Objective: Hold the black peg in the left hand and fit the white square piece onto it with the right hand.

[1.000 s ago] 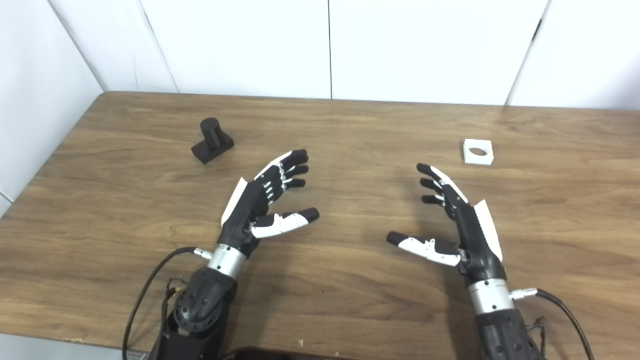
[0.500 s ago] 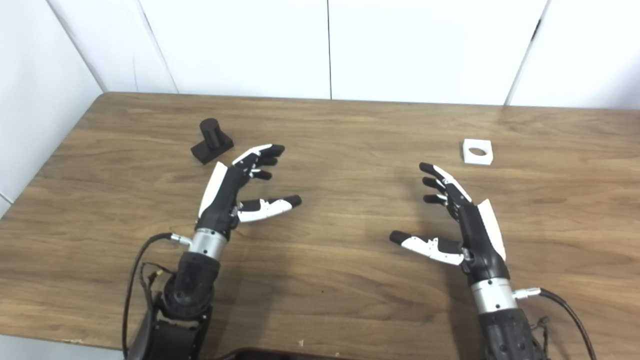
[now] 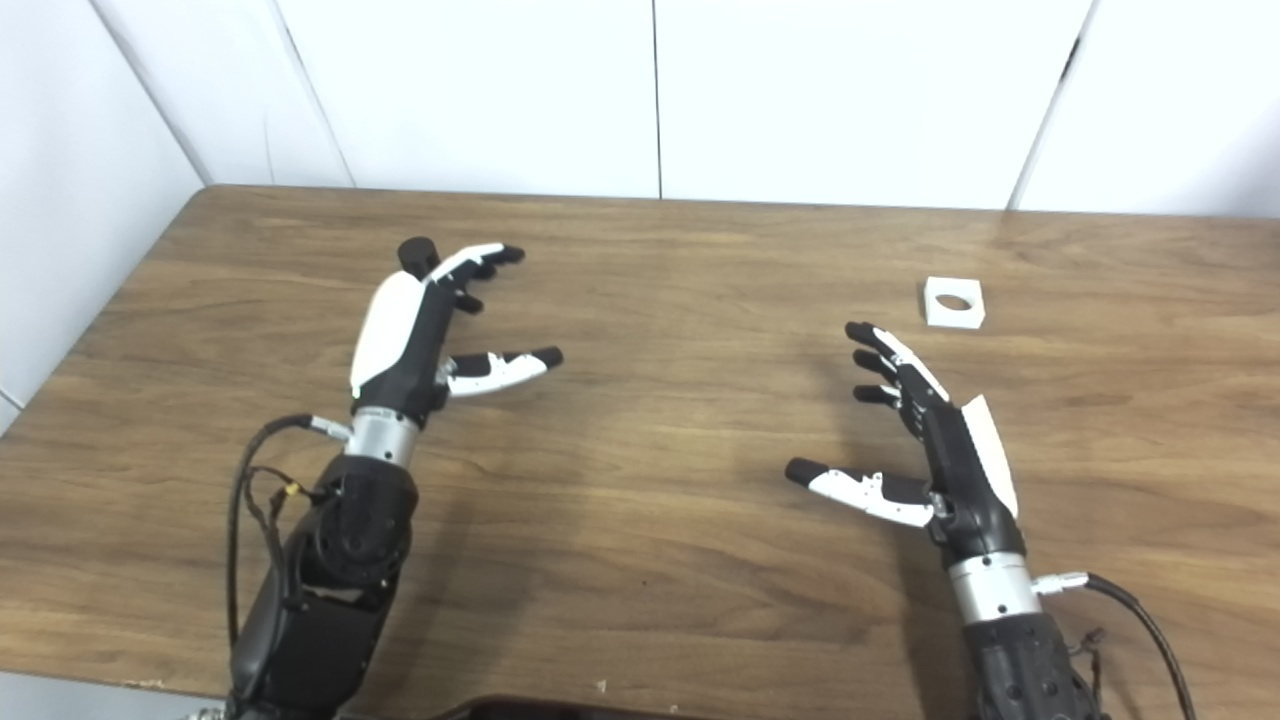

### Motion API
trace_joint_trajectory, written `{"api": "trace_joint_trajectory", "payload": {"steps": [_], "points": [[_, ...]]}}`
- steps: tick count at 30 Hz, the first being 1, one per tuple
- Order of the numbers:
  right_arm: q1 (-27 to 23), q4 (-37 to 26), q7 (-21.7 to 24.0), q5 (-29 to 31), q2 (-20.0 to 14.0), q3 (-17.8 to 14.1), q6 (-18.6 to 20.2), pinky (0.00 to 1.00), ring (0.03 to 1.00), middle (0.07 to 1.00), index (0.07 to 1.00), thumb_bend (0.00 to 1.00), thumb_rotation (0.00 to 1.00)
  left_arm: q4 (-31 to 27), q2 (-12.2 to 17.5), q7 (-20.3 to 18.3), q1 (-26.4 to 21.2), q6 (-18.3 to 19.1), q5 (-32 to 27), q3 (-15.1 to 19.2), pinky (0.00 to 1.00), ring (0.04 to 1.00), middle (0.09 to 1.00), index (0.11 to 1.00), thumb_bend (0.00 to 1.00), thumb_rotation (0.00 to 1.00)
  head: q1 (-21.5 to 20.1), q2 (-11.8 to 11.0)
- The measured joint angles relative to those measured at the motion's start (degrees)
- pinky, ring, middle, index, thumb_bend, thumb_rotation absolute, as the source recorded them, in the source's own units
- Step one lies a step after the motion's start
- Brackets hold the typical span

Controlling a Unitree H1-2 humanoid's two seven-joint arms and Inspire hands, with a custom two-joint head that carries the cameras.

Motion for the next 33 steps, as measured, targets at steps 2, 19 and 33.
{"api": "trace_joint_trajectory", "payload": {"steps": [2,19,33], "points": [[0.0,0.0,0.0,0.0,0.0,-0.1,0.0,0.74,0.854,0.909,0.853,0.80,0.25,1.0,0.3,0.5,-0.6,0.0,0.7,0.0,0.64,0.815,0.835,0.758,0.78,0.22,0.0,-0.1],[0.0,0.0,0.3,0.4,-0.3,-0.5,0.1,0.75,0.853,0.911,0.851,0.80,0.26,4.7,3.0,2.7,-5.6,2.7,1.9,1.5,0.61,0.814,0.830,0.754,0.75,0.23,0.3,-0.2],[0.0,0.2,0.4,0.9,-0.3,-0.6,-0.1,0.75,0.852,0.913,0.855,0.81,0.27,6.7,6.1,6.0,-7.7,8.1,6.9,1.8,0.77,0.902,0.910,0.775,0.77,0.31,0.7,-0.2]]}}
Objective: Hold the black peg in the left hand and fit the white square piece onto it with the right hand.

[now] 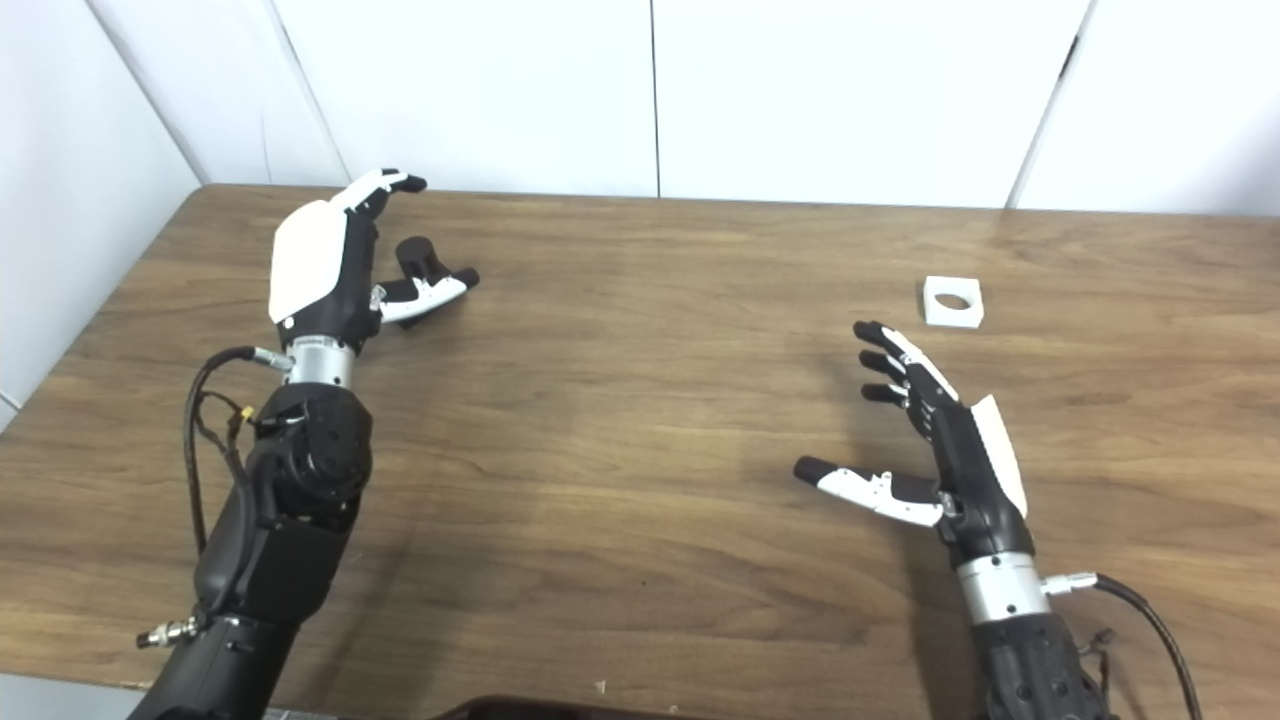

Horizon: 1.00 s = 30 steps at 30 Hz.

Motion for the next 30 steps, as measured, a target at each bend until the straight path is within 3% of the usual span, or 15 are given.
{"api": "trace_joint_trajectory", "payload": {"steps": [8,22,30], "points": [[0.0,0.0,0.0,0.0,0.0,-0.1,0.0,0.73,0.845,0.911,0.854,0.81,0.28,3.0,2.4,0.9,-2.1,3.7,3.6,-0.4,0.89,0.978,0.966,0.782,0.79,0.32,-0.1,0.0],[0.1,0.0,0.0,-0.1,0.0,-0.2,-0.1,0.73,0.844,0.913,0.856,0.81,0.28,8.6,3.6,0.8,-3.9,8.1,3.8,-1.0,0.92,1.000,0.999,0.757,0.83,0.38,-0.5,0.1],[0.2,-0.1,-0.1,-0.1,0.1,-0.4,-0.1,0.74,0.848,0.915,0.858,0.81,0.28,10.8,3.9,0.1,-4.1,9.7,3.4,-2.5,0.93,1.000,1.000,0.725,0.90,0.48,-0.8,0.3]]}}
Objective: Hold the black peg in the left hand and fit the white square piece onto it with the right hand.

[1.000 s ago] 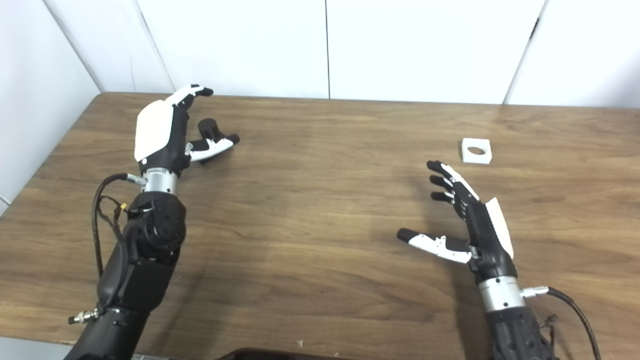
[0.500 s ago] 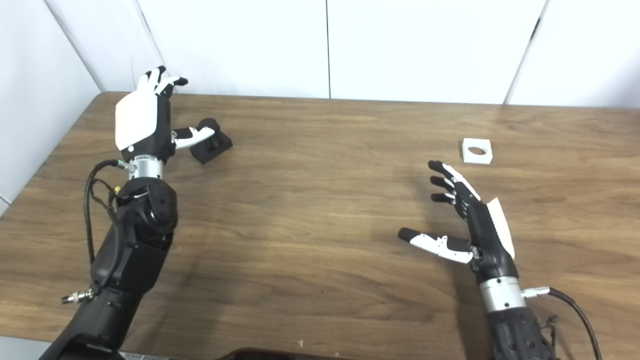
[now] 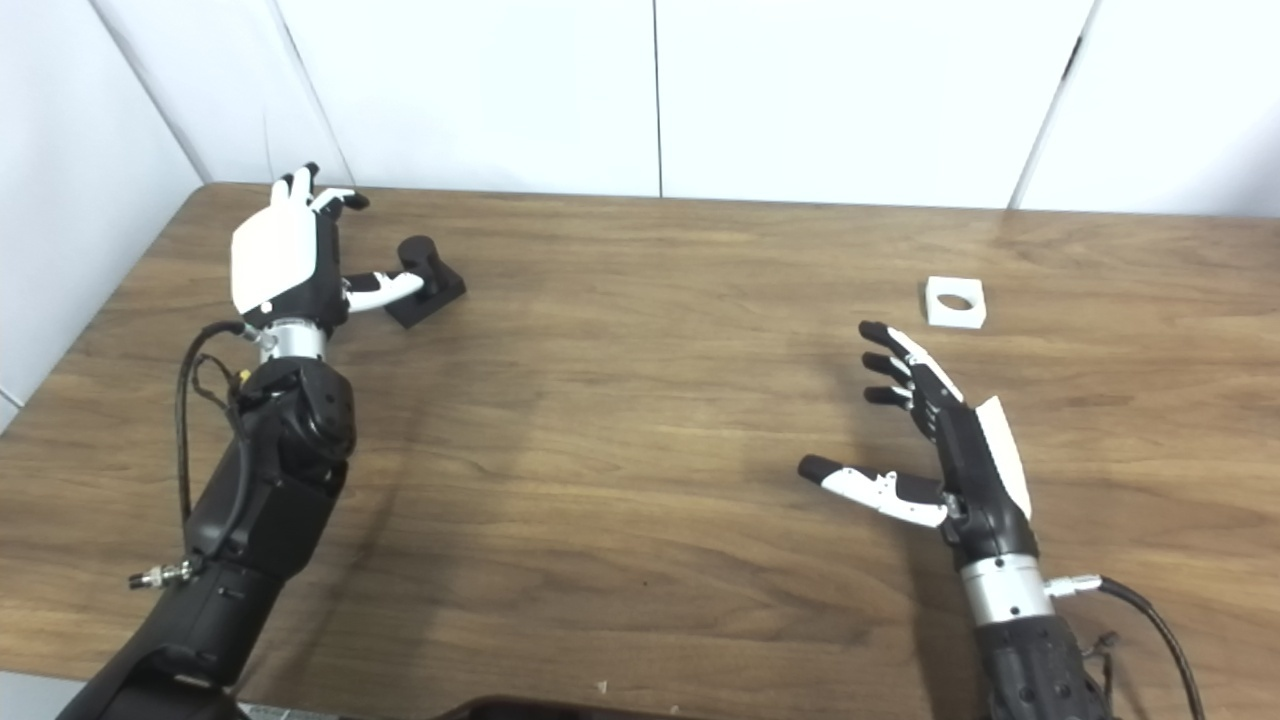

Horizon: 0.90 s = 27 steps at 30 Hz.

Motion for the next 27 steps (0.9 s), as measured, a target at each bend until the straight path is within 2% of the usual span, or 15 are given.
{"api": "trace_joint_trajectory", "payload": {"steps": [5,18,27], "points": [[0.0,0.0,0.0,0.0,0.0,0.0,0.0,0.74,0.850,0.913,0.855,0.81,0.27,0.9,0.0,-1.2,-0.1,0.2,-0.9,-0.7,0.93,1.000,1.000,0.729,0.91,0.51,-0.3,0.0],[0.1,-0.1,0.0,0.1,0.0,-0.3,0.1,0.75,0.854,0.917,0.853,0.80,0.25,6.6,0.1,-1.4,-0.8,0.1,-2.9,-2.4,0.90,1.000,0.998,0.717,0.90,0.50,-0.6,0.2],[0.1,-0.2,0.1,0.0,0.0,-0.3,0.1,0.73,0.841,0.908,0.845,0.81,0.23,9.9,0.0,0.3,-0.8,-0.3,-4.5,-2.9,0.87,0.994,0.984,0.711,0.89,0.48,-1.1,0.3]]}}
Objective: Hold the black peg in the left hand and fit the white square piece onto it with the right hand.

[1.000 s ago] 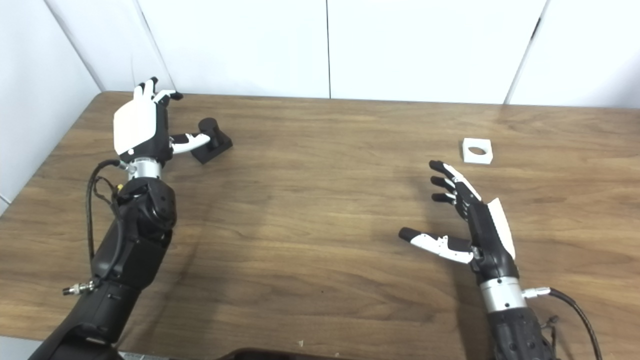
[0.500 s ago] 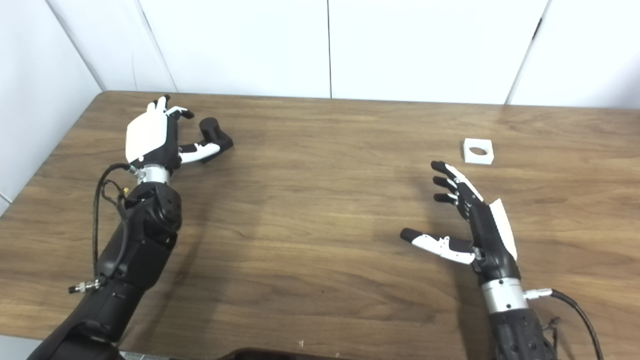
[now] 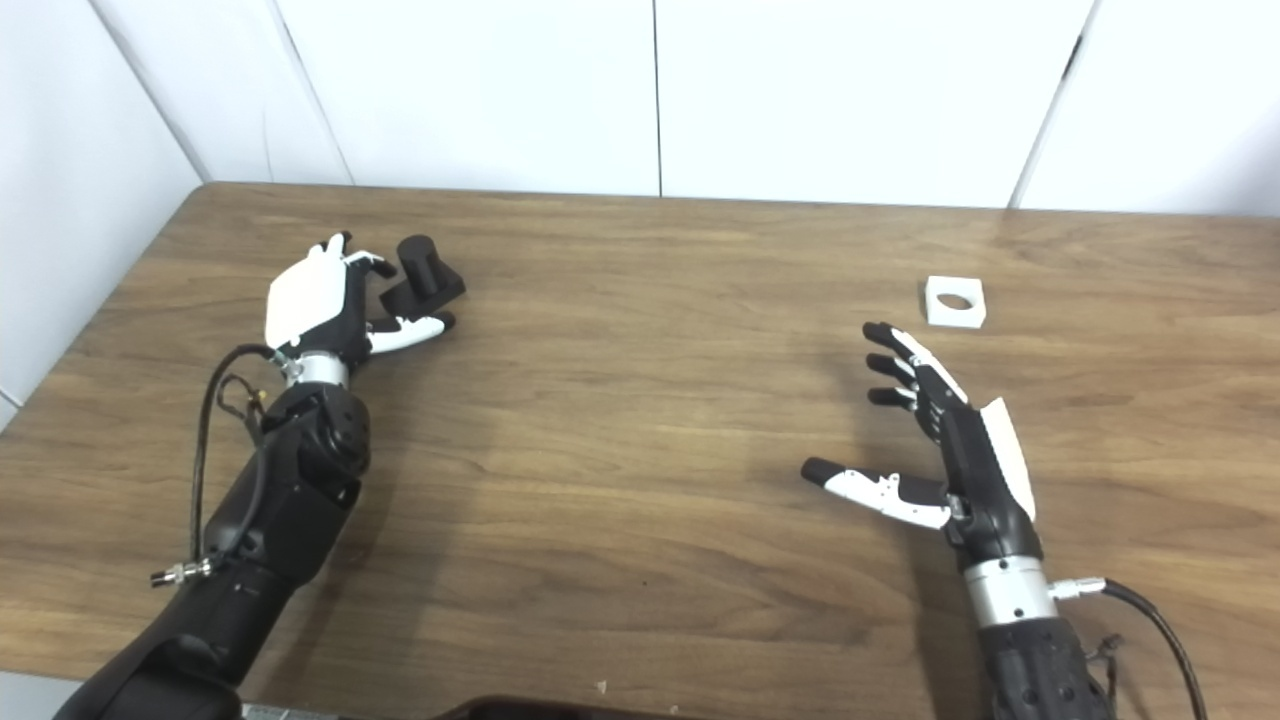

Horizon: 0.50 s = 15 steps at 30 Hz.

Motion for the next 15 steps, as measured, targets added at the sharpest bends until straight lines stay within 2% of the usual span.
{"api": "trace_joint_trajectory", "payload": {"steps": [12,15], "points": [[0.2,-0.1,0.0,-0.1,0.0,-0.1,0.0,0.72,0.835,0.909,0.847,0.80,0.23,4.2,0.1,3.2,-1.7,-3.2,-3.0,-0.2,0.87,0.961,0.923,0.658,0.83,0.42,-0.3,0.2],[0.2,-0.2,0.0,-0.5,0.0,-0.1,0.0,0.71,0.832,0.907,0.846,0.80,0.24,5.0,0.1,3.9,-1.9,-4.2,-4.0,-0.2,0.84,0.942,0.904,0.646,0.80,0.40,-0.4,0.2]]}}
